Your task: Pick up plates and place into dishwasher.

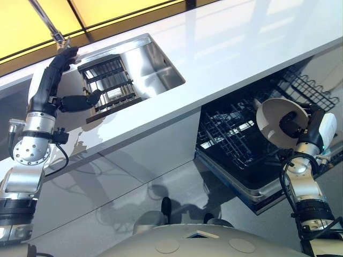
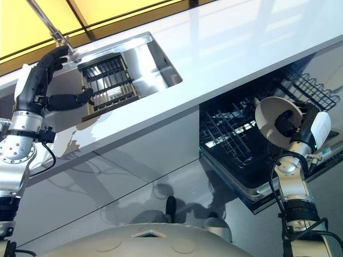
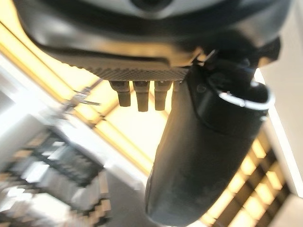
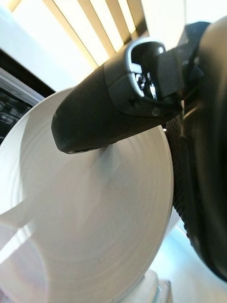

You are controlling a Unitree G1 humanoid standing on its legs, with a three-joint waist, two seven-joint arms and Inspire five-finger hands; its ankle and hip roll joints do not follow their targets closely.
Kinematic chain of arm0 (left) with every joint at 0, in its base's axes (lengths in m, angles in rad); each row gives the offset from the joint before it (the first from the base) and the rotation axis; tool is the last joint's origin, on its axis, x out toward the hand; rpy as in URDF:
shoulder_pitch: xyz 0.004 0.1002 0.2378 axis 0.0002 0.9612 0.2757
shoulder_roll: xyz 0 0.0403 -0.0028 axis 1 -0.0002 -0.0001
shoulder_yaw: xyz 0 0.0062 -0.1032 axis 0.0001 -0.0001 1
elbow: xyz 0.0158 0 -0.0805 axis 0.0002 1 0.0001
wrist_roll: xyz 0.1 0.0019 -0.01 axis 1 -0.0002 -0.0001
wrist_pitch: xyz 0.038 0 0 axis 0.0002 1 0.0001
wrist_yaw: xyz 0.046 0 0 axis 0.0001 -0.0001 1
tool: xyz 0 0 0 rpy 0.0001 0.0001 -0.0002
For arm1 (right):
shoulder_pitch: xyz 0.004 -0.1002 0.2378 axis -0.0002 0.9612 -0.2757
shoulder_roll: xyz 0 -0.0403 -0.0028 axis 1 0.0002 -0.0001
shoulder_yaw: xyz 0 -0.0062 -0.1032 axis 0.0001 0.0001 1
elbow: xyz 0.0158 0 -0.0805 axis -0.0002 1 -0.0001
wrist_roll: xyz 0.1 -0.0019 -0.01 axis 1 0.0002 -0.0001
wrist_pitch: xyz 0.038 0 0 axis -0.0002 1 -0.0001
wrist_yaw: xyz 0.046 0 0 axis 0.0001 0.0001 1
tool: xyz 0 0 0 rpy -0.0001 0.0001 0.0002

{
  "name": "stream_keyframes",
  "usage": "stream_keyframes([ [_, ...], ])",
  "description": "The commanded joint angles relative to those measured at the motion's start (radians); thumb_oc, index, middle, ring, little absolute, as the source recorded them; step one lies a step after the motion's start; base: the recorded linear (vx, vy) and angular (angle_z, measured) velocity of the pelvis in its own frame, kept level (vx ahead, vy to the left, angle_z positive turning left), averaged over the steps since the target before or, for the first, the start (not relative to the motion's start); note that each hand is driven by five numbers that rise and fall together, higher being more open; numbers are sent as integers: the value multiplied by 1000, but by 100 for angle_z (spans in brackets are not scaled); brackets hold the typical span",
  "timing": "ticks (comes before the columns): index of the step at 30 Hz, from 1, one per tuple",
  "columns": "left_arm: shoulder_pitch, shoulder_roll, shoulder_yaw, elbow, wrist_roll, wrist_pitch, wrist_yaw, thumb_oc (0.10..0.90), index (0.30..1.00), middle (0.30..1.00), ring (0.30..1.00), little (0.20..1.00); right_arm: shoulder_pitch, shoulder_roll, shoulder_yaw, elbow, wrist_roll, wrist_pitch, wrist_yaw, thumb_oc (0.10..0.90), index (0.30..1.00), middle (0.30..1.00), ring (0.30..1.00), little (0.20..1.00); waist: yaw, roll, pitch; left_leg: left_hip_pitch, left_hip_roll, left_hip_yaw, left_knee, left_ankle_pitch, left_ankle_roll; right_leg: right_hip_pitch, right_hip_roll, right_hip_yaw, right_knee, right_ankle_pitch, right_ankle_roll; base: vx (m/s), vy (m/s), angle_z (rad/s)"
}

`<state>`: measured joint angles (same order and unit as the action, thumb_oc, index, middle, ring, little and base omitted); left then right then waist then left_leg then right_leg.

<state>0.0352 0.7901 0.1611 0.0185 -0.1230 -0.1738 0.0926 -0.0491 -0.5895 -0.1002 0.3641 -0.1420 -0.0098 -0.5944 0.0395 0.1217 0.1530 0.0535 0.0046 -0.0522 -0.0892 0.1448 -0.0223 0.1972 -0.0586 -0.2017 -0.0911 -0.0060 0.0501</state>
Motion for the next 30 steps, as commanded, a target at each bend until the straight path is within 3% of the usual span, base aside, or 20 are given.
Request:
stream_keyframes([
  [1, -52, 17, 148, -9, -55, -54, 70, 800, 900, 900, 900, 900, -161, -123, 12, -57, -55, -42, -69, 100, 300, 300, 300, 200, 25, -20, 5, -2, -31, 24, 72, -111, -12, -116, 25, -13, 219, -118, -49, -2, 46, 25],
  [12, 10, -9, 157, -7, -65, -33, 60, 800, 900, 900, 900, 900, -194, -82, 116, 0, -90, 72, -28, 100, 300, 300, 300, 200, 50, 7, 13, -8, -36, 8, 86, -91, -25, -94, 10, -25, 226, -120, -51, 49, 37, 14],
  [18, 23, -13, 154, -13, -59, -25, 47, 800, 900, 900, 900, 900, -204, -48, 171, 43, -63, 175, 27, 100, 300, 300, 300, 200, 56, 6, 18, -12, -36, 10, 92, -88, -26, -97, 11, -17, 220, -111, -50, 26, 14, 2],
  [23, 19, -12, 142, -12, -58, -24, 42, 800, 900, 900, 900, 900, -224, -29, 202, 85, -39, 203, 52, 100, 300, 300, 300, 200, 60, 0, 28, -15, -35, 11, 98, -88, -24, -99, 11, -10, 221, -107, -50, 0, 0, 0],
  [24, 19, -14, 141, -12, -57, -26, 37, 800, 900, 900, 900, 900, -227, -24, 206, 90, -28, 205, 59, 207, 392, 392, 392, 307, 62, -1, 29, -15, -35, 11, 100, -89, -24, -100, 11, -10, 222, -106, -49, 0, 0, 0],
  [25, 17, -14, 139, -13, -55, -24, 35, 800, 900, 900, 900, 900, -228, -23, 209, 91, -13, 203, 65, 611, 738, 738, 738, 711, 62, -2, 30, -15, -35, 11, 100, -89, -23, -100, 11, -10, 221, -105, -49, 0, 0, 0],
  [26, 14, -13, 135, -13, -54, -24, 33, 800, 900, 900, 900, 900, -230, -20, 212, 91, -3, 203, 69, 800, 900, 900, 900, 900, 62, -3, 32, -15, -35, 11, 100, -90, -22, -100, 11, -9, 221, -105, -49, 0, 0, 0],
  [30, 13, -21, 126, -13, -48, -31, 32, 800, 900, 900, 900, 900, -221, 10, 207, 57, 94, 137, 50, 800, 900, 900, 900, 900, 60, -9, 35, -7, -37, 10, 97, -93, -17, -101, 13, -3, 220, -101, -46, 0, 0, 0],
])
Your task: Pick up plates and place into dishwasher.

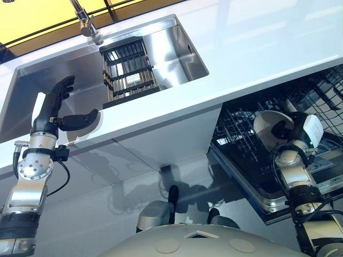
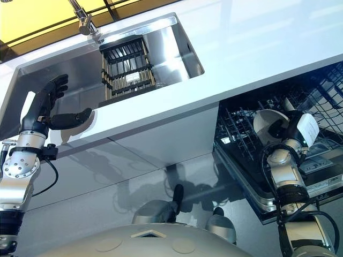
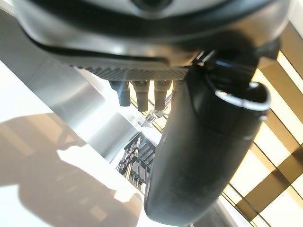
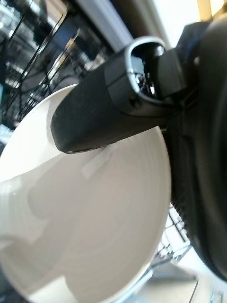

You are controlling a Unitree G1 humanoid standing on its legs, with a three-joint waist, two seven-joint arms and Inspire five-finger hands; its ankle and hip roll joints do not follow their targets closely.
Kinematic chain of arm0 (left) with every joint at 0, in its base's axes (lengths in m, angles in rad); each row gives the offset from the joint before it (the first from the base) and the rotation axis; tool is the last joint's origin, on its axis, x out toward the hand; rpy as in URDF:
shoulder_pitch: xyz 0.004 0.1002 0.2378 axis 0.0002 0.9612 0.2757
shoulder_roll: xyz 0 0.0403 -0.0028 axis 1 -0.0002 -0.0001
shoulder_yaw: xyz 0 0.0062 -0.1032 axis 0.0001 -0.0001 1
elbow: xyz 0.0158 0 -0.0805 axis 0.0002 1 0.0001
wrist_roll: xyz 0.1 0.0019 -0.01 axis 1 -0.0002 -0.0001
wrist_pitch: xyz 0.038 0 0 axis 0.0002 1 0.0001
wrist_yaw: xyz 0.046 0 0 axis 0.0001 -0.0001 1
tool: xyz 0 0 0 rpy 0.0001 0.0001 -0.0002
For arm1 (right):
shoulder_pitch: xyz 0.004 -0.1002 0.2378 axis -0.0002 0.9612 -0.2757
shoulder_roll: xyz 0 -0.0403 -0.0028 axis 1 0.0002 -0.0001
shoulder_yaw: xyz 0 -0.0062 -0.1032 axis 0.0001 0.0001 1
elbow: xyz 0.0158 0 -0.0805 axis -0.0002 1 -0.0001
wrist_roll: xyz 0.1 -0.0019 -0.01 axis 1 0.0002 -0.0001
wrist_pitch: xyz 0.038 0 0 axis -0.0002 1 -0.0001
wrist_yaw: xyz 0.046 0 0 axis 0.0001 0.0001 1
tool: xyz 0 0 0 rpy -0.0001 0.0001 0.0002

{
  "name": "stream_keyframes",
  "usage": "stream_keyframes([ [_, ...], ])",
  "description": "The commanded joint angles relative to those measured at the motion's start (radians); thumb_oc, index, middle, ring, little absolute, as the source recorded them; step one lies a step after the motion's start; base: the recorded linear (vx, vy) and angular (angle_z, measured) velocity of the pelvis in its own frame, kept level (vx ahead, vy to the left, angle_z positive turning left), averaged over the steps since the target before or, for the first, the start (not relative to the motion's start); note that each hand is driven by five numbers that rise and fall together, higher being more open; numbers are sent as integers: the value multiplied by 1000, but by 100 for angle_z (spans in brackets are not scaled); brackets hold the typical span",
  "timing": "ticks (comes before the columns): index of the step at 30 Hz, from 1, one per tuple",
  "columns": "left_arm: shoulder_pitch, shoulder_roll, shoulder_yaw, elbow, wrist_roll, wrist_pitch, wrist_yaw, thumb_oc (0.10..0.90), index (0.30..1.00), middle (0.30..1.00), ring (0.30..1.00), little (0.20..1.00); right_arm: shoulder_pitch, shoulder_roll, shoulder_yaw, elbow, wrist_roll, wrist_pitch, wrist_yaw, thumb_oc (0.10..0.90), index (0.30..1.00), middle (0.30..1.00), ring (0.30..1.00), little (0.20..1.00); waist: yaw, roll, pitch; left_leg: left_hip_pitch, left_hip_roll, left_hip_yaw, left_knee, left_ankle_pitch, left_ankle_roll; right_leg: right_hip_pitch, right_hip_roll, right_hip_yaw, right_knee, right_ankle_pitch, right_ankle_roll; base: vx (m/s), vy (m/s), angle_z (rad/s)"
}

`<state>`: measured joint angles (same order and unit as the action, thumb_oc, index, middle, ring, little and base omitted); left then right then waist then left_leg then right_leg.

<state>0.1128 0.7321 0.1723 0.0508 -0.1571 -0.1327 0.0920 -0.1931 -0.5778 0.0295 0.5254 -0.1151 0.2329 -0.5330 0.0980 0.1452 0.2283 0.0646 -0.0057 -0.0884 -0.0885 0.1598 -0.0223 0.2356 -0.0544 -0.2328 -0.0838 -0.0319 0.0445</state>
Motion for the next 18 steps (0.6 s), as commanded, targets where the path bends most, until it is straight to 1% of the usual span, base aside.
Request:
stream_keyframes([
  [1, -60, 34, 116, -46, -12, -76, 33, 800, 900, 900, 900, 900, -63, 12, 60, -139, 74, -132, -32, 800, 900, 900, 900, 900, -2, -35, -40, -15, -27, 49, 94, -110, -14, -139, 10, 29, 210, -74, -39, 0, 0, 0],
  [2, -57, 34, 118, -44, -14, -80, 32, 800, 900, 900, 900, 900, -56, 18, 50, -156, 80, -164, -48, 800, 900, 900, 900, 900, -3, -35, -41, -13, -27, 50, 92, -111, -13, -138, 10, 30, 209, -73, -38, 0, 0, 0],
  [5, -38, 23, 132, -35, -10, -99, 35, 800, 900, 900, 900, 900, -25, 48, -13, -267, 133, -224, -66, 800, 900, 900, 900, 900, -14, -39, -48, -3, -29, 54, 83, -118, -4, -140, 15, 38, 202, -72, -34, 0, 0, 0],
  [6, -32, 19, 135, -35, -8, -101, 38, 800, 900, 900, 900, 900, -16, 56, -25, -287, 137, -232, -62, 800, 900, 900, 900, 900, -17, -41, -51, 0, -30, 55, 81, -121, -2, -140, 16, 41, 202, -73, -33, 0, 0, 0],
  [8, -24, 12, 147, -36, -9, -102, 39, 800, 900, 900, 900, 900, 4, 62, -52, -315, 173, -238, -31, 800, 900, 900, 900, 900, -22, -45, -58, 7, -31, 59, 72, -123, 1, -138, 17, 46, 194, -70, -29, -6, 25, -4],
  [11, -22, 12, 162, -35, -19, -97, 27, 800, 900, 900, 900, 900, 23, 65, -83, -346, 185, -251, -7, 800, 900, 900, 900, 900, -30, -53, -68, 17, -33, 67, 62, -126, 4, -133, 19, 50, 183, -69, -26, -2, 7, -1],
  [18, -38, 5, 155, -22, -5, -90, 18, 800, 900, 900, 900, 900, 41, 74, -102, -377, 160, -254, -25, 800, 900, 900, 900, 900, -41, -69, -85, 38, -36, 82, 48, -136, 15, -120, 24, 61, 160, -59, -20, -3, 5, -4],
])
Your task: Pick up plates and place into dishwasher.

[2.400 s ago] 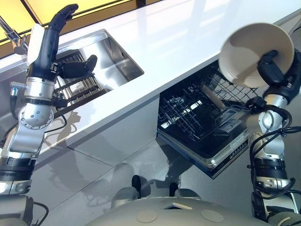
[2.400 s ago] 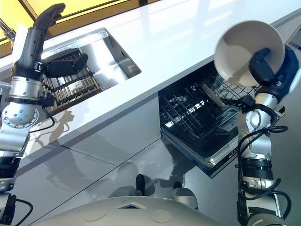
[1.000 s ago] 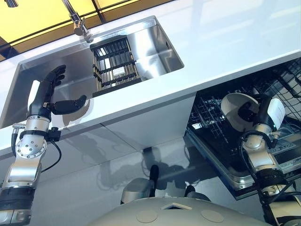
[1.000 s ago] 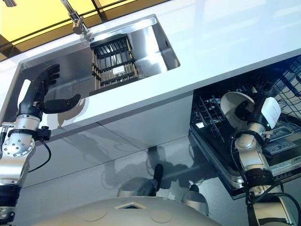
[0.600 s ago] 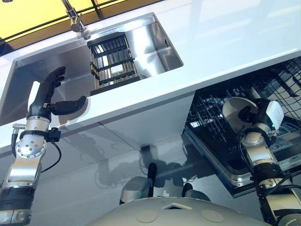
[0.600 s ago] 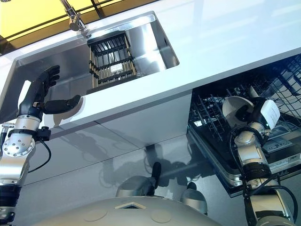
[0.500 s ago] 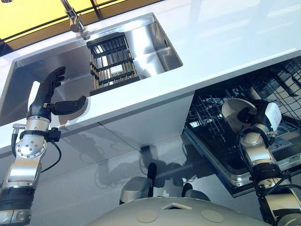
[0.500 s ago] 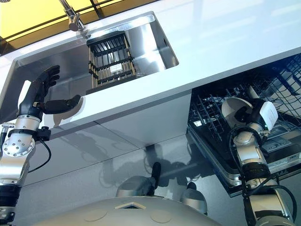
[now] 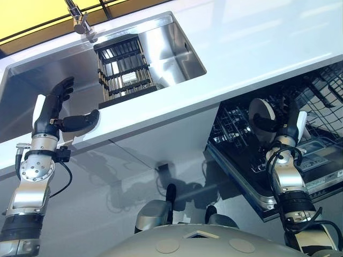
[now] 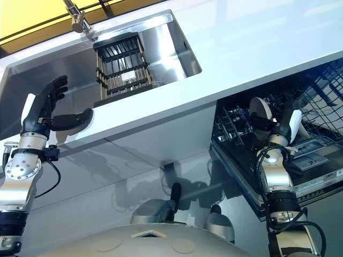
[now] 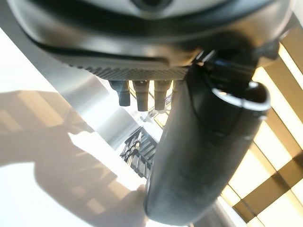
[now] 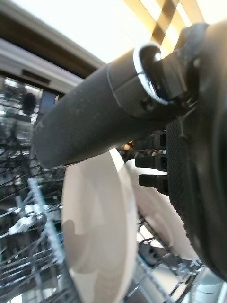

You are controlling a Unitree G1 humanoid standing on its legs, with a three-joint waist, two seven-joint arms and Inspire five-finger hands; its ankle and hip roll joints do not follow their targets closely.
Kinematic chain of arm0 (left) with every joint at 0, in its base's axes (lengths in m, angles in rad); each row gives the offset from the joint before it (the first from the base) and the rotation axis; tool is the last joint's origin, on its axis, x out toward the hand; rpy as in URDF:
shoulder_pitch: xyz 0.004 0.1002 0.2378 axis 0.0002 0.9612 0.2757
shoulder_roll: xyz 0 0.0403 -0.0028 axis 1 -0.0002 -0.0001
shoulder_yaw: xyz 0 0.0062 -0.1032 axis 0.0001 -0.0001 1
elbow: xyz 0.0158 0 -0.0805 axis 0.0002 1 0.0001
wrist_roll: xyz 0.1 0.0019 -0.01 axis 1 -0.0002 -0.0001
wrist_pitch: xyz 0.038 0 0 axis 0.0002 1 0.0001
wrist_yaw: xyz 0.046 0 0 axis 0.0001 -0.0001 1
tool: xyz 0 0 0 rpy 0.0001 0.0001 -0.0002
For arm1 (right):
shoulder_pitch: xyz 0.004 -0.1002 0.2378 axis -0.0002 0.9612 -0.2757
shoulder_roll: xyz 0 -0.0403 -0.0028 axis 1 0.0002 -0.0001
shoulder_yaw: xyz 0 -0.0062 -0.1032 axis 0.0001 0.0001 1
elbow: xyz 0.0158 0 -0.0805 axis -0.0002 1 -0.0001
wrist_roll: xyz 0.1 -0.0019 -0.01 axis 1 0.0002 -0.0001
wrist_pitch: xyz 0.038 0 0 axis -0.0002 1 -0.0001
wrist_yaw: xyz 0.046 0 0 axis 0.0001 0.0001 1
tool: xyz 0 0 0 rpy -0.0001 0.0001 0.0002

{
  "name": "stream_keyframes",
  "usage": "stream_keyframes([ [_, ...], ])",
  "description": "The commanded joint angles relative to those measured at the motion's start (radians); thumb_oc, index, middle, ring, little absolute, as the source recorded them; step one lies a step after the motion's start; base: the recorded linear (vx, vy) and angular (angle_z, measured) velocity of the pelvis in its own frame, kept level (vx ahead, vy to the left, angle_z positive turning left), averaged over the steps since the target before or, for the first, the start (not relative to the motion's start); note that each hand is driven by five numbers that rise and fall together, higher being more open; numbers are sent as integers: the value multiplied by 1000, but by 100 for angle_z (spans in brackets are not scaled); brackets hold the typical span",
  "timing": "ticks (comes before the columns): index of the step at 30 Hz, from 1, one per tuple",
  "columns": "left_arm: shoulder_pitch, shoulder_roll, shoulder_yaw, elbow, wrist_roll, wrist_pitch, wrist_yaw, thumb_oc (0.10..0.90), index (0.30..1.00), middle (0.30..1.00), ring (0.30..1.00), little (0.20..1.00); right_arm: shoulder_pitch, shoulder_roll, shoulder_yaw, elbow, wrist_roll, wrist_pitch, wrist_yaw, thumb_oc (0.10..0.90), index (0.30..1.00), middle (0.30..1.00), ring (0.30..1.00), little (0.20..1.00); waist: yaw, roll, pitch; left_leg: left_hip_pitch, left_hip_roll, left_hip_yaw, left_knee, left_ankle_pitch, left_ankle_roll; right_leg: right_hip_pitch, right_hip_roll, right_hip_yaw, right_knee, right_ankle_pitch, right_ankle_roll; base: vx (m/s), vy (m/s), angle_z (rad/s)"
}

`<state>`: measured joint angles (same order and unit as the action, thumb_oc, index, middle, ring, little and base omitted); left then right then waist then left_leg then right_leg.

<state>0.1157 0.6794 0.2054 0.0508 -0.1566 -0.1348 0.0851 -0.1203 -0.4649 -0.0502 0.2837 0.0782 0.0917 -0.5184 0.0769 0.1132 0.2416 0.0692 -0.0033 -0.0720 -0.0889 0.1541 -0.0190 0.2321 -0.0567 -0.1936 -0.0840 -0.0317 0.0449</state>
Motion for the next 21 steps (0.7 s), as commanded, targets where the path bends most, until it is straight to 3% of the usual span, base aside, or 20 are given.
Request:
stream_keyframes([
  [1, -43, 59, 124, -22, -5, -83, 21, 800, 900, 900, 900, 900, -30, -40, -27, -145, -49, -118, -57, 800, 900, 900, 900, 900, -22, -39, -101, 37, -38, 69, 46, -131, 14, -114, 27, 23, 156, -58, -19, -10, 2, -7],
  [7, -33, 54, 132, -25, -3, -87, 28, 800, 900, 900, 900, 900, -8, -42, -75, -241, -140, -243, -200, 800, 900, 900, 900, 900, -36, -44, -107, 52, -42, 87, 40, -147, 25, -110, 29, 35, 140, -51, -12, -23, 10, -9],
  [10, -19, 47, 152, -14, 0, -105, 30, 800, 900, 900, 900, 900, 27, -27, -115, -266, -118, -305, -217, 800, 900, 900, 900, 900, -51, -44, -111, 60, -42, 100, 31, -153, 29, -112, 30, 45, 135, -48, -6, -24, 20, -7],
  [15, 23, 16, 194, -20, 10, -128, 35, 800, 900, 900, 900, 900, 117, 77, -165, -278, 86, -476, -126, 800, 900, 900, 900, 900, -79, -38, -114, 67, -43, 122, 16, -156, 34, -121, 30, 63, 128, -43, 3, -27, 23, -17],
  [20, 50, 9, 219, 6, 6, -155, 44, 800, 900, 900, 900, 900, 171, 156, -195, -147, 242, -536, -156, 800, 900, 900, 900, 900, -98, -28, -108, 67, -43, 141, 12, -162, 34, -129, 27, 74, 125, -41, 7, -15, 21, -15],
  [21, 53, 15, 221, 8, -5, -153, 45, 800, 900, 900, 900, 900, 180, 162, -205, -107, 350, -533, -103, 800, 900, 900, 900, 900, -101, -27, -106, 68, -43, 146, 11, -162, 33, -129, 26, 74, 122, -40, 8, 10, -1, -11],
])
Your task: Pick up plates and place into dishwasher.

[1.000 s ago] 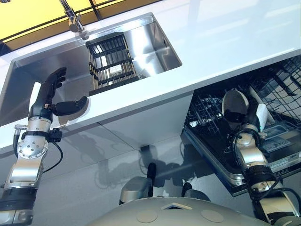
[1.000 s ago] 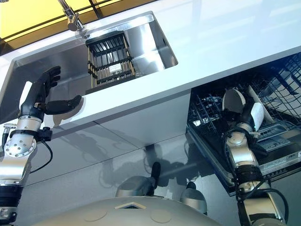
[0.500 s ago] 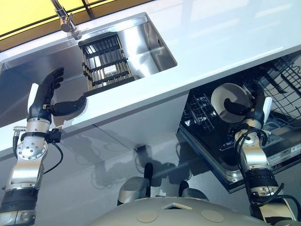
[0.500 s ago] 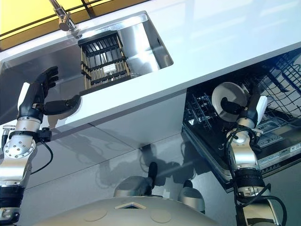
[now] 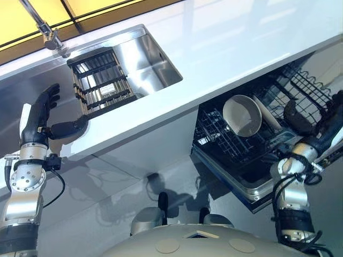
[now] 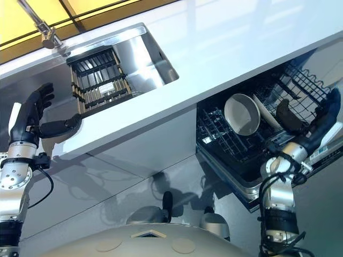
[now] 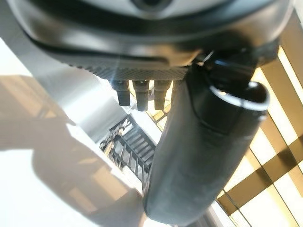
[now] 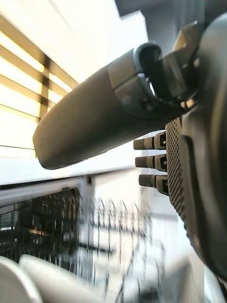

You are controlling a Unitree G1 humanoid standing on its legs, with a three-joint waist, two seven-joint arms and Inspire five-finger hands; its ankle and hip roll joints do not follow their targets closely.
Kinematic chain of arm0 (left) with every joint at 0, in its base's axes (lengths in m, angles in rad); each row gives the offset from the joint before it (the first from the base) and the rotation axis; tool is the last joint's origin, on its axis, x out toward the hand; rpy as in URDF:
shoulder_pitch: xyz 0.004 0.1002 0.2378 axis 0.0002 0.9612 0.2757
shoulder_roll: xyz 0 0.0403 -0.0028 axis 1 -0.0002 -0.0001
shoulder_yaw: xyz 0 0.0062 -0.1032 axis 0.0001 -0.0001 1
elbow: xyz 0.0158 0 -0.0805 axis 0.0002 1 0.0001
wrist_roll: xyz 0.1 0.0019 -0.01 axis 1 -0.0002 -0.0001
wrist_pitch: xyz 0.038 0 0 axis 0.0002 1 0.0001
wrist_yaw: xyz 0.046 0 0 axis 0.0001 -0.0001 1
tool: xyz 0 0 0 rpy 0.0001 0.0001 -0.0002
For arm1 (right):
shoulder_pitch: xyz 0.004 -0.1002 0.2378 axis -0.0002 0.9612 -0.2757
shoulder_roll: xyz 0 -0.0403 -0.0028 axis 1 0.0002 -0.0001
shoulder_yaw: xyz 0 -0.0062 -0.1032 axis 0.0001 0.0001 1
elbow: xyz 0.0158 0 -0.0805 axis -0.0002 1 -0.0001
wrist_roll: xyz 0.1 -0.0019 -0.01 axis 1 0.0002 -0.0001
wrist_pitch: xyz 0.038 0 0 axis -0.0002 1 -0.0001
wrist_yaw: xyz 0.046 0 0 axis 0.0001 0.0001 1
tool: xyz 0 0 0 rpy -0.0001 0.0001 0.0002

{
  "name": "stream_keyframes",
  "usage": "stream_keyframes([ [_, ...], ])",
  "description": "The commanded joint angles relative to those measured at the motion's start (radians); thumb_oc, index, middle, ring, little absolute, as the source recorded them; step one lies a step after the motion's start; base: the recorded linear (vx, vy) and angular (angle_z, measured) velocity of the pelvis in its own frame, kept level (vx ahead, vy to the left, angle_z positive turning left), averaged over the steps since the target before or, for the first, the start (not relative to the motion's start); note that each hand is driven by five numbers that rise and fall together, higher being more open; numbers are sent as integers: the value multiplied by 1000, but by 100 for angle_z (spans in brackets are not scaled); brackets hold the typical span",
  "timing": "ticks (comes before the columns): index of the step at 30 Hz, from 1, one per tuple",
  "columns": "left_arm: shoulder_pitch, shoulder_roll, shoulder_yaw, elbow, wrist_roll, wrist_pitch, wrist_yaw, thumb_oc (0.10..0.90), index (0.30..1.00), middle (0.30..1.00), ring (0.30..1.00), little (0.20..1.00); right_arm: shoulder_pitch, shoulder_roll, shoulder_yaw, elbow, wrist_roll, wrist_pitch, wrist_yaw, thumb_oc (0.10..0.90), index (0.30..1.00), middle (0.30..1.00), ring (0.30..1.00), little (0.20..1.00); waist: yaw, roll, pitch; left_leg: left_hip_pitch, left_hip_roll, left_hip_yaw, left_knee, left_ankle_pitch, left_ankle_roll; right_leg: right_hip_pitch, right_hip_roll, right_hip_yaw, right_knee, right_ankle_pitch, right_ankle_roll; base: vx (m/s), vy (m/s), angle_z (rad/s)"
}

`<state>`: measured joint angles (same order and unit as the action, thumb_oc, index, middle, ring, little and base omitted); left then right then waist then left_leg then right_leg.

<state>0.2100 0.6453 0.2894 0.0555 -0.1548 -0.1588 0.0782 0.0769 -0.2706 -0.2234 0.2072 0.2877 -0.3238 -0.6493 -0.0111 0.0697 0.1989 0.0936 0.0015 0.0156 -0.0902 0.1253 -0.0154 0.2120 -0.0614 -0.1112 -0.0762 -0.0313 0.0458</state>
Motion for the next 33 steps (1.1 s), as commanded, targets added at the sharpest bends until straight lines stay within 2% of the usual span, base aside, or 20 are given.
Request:
stream_keyframes([
  [1, -43, 57, 138, -1, -14, -117, 51, 800, 900, 900, 900, 900, -16, -25, -36, -5, 279, -106, 90, 800, 900, 900, 900, 900, -14, 18, -61, 44, -49, 59, 11, -133, 30, -109, 30, -8, 112, -39, 6, 17, -2, -13],
  [3, -52, 66, 132, -8, -27, -98, 46, 800, 900, 900, 900, 900, -26, -6, -38, 67, 414, -109, 214, 800, 900, 900, 900, 900, -10, 23, -56, 43, -50, 56, 11, -132, 30, -107, 28, -13, 112, -39, 4, 19, -3, -7],
  [7, -94, 82, 87, 12, -18, -69, 68, 800, 900, 900, 900, 900, -61, -37, -5, 132, 327, -155, 149, 800, 900, 900, 900, 900, -2, 41, -47, 34, -54, 45, 15, -123, 27, -115, 24, -23, 121, -43, -3, 11, 10, -1],
  [9, -117, 87, 62, 29, -26, -58, 88, 800, 900, 900, 900, 900, -82, -57, 5, 159, 333, -163, 159, 800, 900, 900, 900, 900, 0, 53, -42, 27, -56, 39, 15, -116, 24, -122, 23, -28, 133, -48, -6, 33, 51, 2],
  [12, -145, 89, 34, 48, -56, -57, 106, 800, 900, 900, 900, 900, -108, -87, 14, 196, 384, -159, 228, 800, 900, 900, 900, 900, 1, 73, -30, 12, -57, 30, 19, -106, 19, -142, 18, -34, 160, -61, -12, 20, 50, 8],
  [14, -158, 78, 20, 61, -82, -78, 116, 800, 900, 900, 900, 900, -124, -100, 11, 224, 449, -153, 285, 800, 900, 900, 900, 900, 2, 82, -21, -4, -57, 25, 26, -100, 16, -160, 16, -36, 180, -68, -16, 7, 29, 4],
  [19, -198, 45, -11, 64, -110, -144, 174, 800, 900, 900, 900, 900, -179, -144, 0, 298, 512, -139, 322, 800, 900, 900, 900, 900, 8, 104, 20, -56, -56, 12, 50, -85, 9, -216, 12, -41, 233, -86, -30, -23, 17, 4],
  [23, -246, 38, -35, 63, -122, -186, 213, 800, 900, 900, 900, 900, -254, -189, 8, 330, 504, -135, 318, 800, 900, 900, 900, 900, 16, 123, 74, -118, -56, 1, 69, -73, 5, -284, 10, -41, 278, -103, -44, -160, -15, 0],
  [25, -274, 44, -48, 58, -119, -187, 227, 800, 900, 900, 900, 900, -294, -208, 19, 327, 446, -170, 235, 800, 900, 900, 900, 900, 19, 130, 101, -152, -53, 0, 80, -68, 5, -323, 13, -39, 302, -108, -50, -171, -32, -1],
  [27, -302, 48, -65, 57, -114, -185, 241, 800, 900, 900, 900, 900, -329, -216, 31, 303, 322, -234, 103, 800, 900, 900, 900, 900, 22, 135, 123, -186, -51, 1, 93, -66, 8, -363, 16, -35, 325, -110, -54, -134, -27, -4],
  [29, -312, 48, -80, 52, -106, -181, 260, 800, 900, 900, 900, 900, -350, -227, 41, 252, 138, -293, -83, 800, 900, 900, 900, 900, 20, 139, 135, -199, -51, 2, 99, -65, 11, -381, 19, -30, 335, -110, -56, -49, 5, 0],
  [31, -305, 33, -89, 49, -99, -182, 276, 800, 900, 900, 900, 900, -351, -233, 43, 138, -138, -324, -334, 800, 900, 900, 900, 900, 15, 145, 141, -201, -52, 3, 102, -66, 16, -390, 20, -27, 344, -111, -56, 26, 43, 0],
  [32, -297, 23, -90, 51, -97, -185, 276, 800, 900, 900, 900, 900, -344, -233, 40, 89, -219, -333, -413, 800, 900, 900, 900, 900, 11, 147, 139, -199, -55, 5, 106, -68, 18, -389, 19, -24, 345, -112, -55, 59, 53, 2],
  [33, -291, 16, -92, 55, -93, -191, 277, 800, 900, 900, 900, 900, -339, -230, 38, 68, -249, -338, -443, 800, 900, 900, 900, 900, 9, 149, 137, -197, -56, 6, 108, -69, 19, -387, 18, -22, 346, -112, -55, 77, 63, 3],
])
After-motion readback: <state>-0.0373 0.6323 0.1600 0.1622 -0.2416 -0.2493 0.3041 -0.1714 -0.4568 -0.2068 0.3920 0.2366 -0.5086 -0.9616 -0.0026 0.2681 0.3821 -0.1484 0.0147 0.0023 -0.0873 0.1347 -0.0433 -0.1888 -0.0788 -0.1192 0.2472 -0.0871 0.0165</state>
